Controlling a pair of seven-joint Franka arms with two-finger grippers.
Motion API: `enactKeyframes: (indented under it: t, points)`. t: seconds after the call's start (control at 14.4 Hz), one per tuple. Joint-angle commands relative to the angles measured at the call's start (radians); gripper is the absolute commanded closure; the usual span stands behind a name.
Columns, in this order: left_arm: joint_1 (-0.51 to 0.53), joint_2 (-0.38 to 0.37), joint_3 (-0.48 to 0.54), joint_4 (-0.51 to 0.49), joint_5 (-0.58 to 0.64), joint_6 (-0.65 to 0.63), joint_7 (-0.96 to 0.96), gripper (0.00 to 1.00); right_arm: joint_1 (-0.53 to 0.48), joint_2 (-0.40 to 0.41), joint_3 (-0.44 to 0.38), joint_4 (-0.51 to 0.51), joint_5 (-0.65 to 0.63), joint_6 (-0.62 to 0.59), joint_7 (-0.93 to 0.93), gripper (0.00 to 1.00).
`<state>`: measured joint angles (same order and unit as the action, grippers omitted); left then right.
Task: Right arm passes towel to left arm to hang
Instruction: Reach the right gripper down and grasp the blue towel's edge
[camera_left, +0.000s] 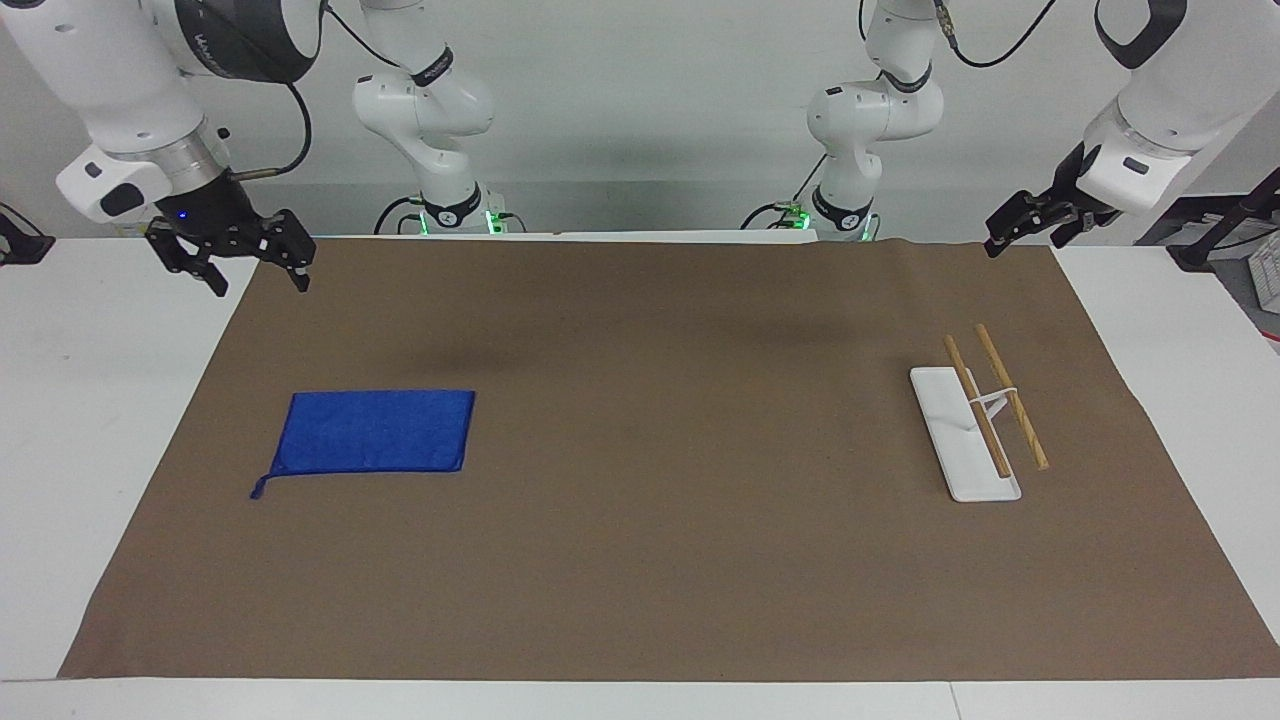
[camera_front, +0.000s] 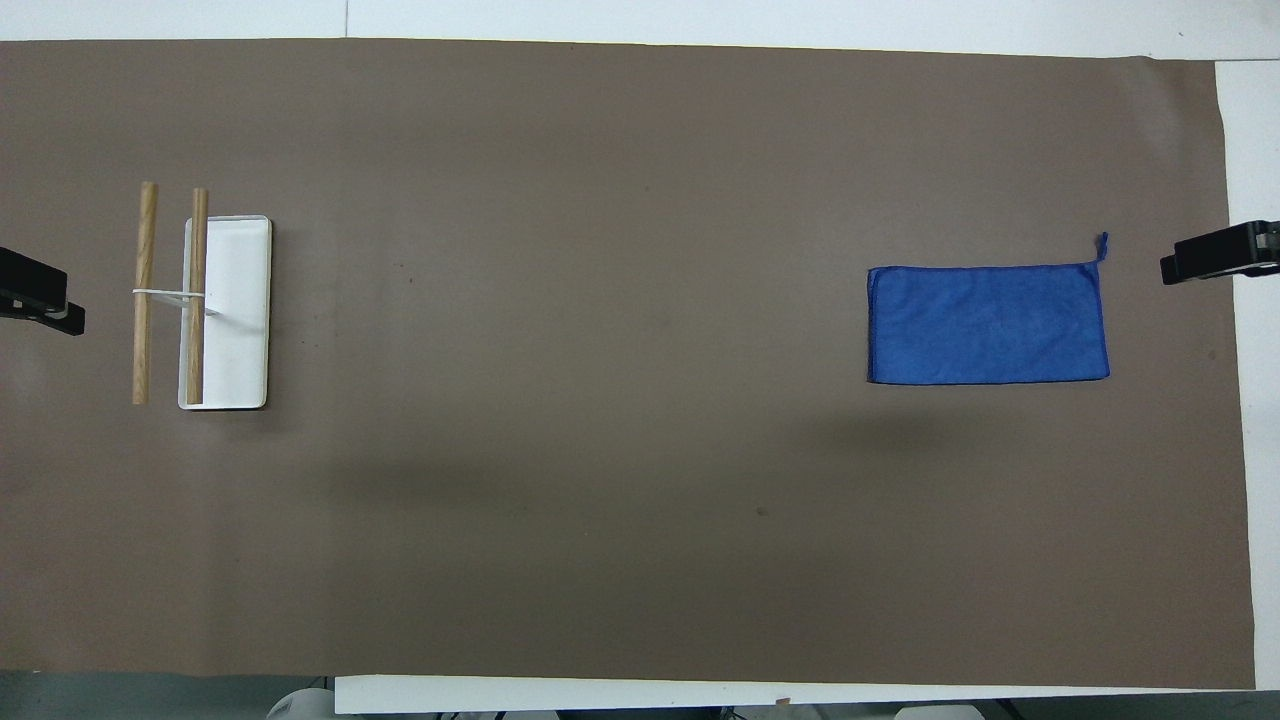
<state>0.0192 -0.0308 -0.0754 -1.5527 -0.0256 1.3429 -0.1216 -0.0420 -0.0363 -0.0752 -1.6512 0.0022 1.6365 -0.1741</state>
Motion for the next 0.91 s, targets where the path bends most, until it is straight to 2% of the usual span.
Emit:
enactKeyframes:
  t: [0.0,0.28,0.49,0.7,0.84]
  points:
    - [0.002,-0.015,0.0,-0.007,0.012,-0.01,0.002,0.0,-0.007,-0.011,0.0,-0.021,-0.007,-0.004,-0.007,0.0]
    - [0.002,-0.015,0.0,-0.007,0.012,-0.01,0.002,0.0,-0.01,0.001,0.0,-0.036,-0.007,0.009,-0.002,0.0]
    - [0.002,-0.015,0.0,-0.007,0.012,-0.01,0.002,0.0,-0.042,0.047,0.006,-0.094,-0.005,0.109,-0.037,0.0]
    - [0.002,-0.015,0.0,-0.007,0.012,-0.01,0.002,0.0,-0.044,0.058,0.014,-0.256,-0.005,0.308,-0.039,0.0]
    - [0.002,-0.015,0.0,-0.007,0.012,-0.01,0.002,0.0,-0.044,0.11,0.014,-0.333,-0.005,0.454,-0.039,0.0]
